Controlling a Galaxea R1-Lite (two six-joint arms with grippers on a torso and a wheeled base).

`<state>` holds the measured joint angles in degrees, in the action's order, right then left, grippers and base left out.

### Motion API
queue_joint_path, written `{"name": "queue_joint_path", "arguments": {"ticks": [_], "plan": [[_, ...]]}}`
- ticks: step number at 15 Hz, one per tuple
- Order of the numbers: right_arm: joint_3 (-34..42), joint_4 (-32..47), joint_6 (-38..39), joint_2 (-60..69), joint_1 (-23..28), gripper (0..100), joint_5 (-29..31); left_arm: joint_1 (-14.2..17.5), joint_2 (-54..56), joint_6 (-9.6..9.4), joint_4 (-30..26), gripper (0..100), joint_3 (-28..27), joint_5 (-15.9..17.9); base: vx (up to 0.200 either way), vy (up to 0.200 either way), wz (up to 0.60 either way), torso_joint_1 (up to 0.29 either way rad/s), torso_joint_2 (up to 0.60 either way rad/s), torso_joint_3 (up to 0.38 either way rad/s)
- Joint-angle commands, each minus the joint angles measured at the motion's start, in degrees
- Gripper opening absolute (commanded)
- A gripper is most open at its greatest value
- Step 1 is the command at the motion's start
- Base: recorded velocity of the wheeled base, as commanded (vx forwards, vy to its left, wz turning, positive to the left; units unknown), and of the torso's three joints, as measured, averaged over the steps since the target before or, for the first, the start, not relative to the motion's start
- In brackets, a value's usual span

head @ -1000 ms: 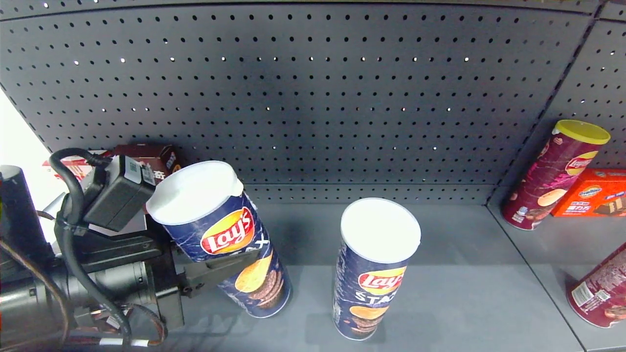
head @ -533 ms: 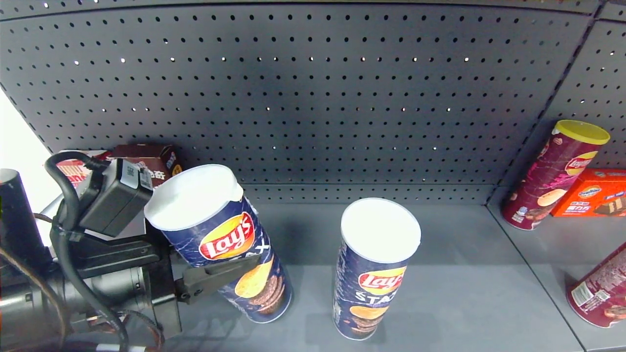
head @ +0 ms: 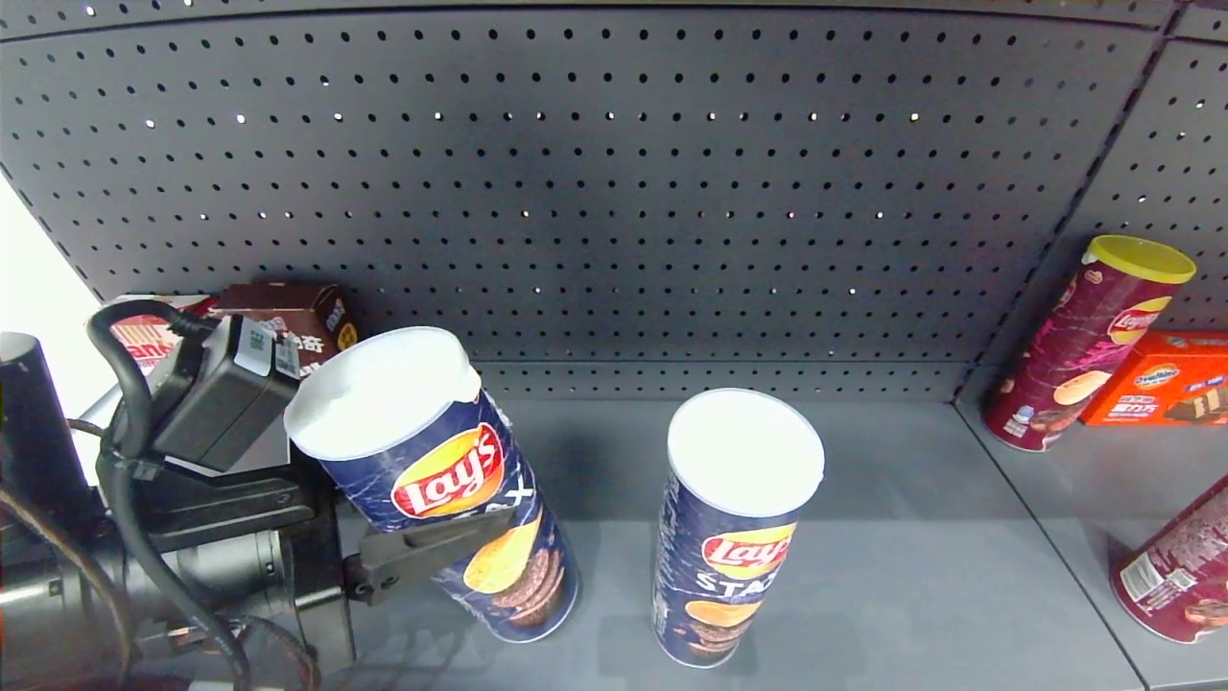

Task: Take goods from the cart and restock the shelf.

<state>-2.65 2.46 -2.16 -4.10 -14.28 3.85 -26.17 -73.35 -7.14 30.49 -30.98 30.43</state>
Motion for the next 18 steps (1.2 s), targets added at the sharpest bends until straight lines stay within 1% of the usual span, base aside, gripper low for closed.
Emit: {"name": "queue_joint_path", "arguments": {"ticks": [1,3,4,6,8,9,10,11,12,13,14,15,17,18], "plan": [[0.0,0.1,0.2,-5.4,3.6,100,-0.8,0.0,-0.3,0.02,0.0,0,0.0,0.4,0.000,0.000,0.00,0.000,0.00,0.000],[0.0,0.1,0.3,-5.2,5.7,100,-1.0,-0.1,-0.4,0.02,0.0,0,0.0,0.4,0.000,0.000,0.00,0.000,0.00,0.000],[0.0,0.0,0.4,-3.0,8.4,100,-0.7,-0.1,-0.3,0.02,0.0,0,-0.1,0.4,0.000,0.000,0.00,0.000,0.00,0.000],[0.0,-0.1,0.7,-0.2,16.1,100,-1.0,-0.1,-0.1,0.02,0.1,0,0.2,0.3,0.000,0.000,0.00,0.000,0.00,0.000],[0.1,-0.3,0.8,3.0,14.1,100,-1.7,0.0,0.0,0.02,0.0,0,0.7,0.3,0.000,0.000,0.00,0.000,0.00,0.000],[0.1,-0.4,1.4,4.1,14.2,100,-8.1,0.1,0.1,0.11,0.0,0,0.7,0.3,0.000,0.000,0.00,0.000,0.00,0.000],[0.1,-0.4,1.4,4.1,14.2,100,-10.3,0.1,0.1,0.11,0.0,0,0.7,0.4,0.000,0.000,0.00,0.000,0.00,0.000],[0.2,-0.4,0.2,4.1,14.2,100,-19.1,0.1,0.1,0.11,0.0,0,0.1,0.4,0.000,0.000,0.00,0.000,0.00,0.000],[0.2,-0.4,0.5,4.1,14.3,100,-15.4,0.0,0.1,0.11,0.1,0,-0.1,0.4,0.000,0.000,0.00,0.000,0.00,0.000],[0.3,-0.4,2.2,4.1,14.3,100,-7.6,0.1,0.0,0.20,0.0,0,-0.6,0.5,0.000,0.000,0.00,0.000,0.00,0.000],[0.4,-1.1,3.6,4.1,14.3,100,-2.8,0.2,0.0,0.20,0.0,0,-0.8,0.6,0.000,0.000,0.00,0.000,0.00,0.000],[0.5,-1.7,3.7,4.1,14.3,100,-2.1,0.2,0.0,0.20,0.0,0,-0.8,0.6,0.000,0.000,0.00,0.000,0.00,0.000],[1.2,-3.0,1.0,4.1,14.2,100,-5.9,0.4,-0.2,0.11,0.0,0,-0.9,3.5,0.000,0.000,0.00,0.000,0.00,0.000],[1.2,-3.0,1.1,4.1,14.3,100,-5.4,0.5,-0.5,0.11,0.0,0,-1.5,3.5,0.000,0.000,0.00,0.000,0.00,0.000]]}}
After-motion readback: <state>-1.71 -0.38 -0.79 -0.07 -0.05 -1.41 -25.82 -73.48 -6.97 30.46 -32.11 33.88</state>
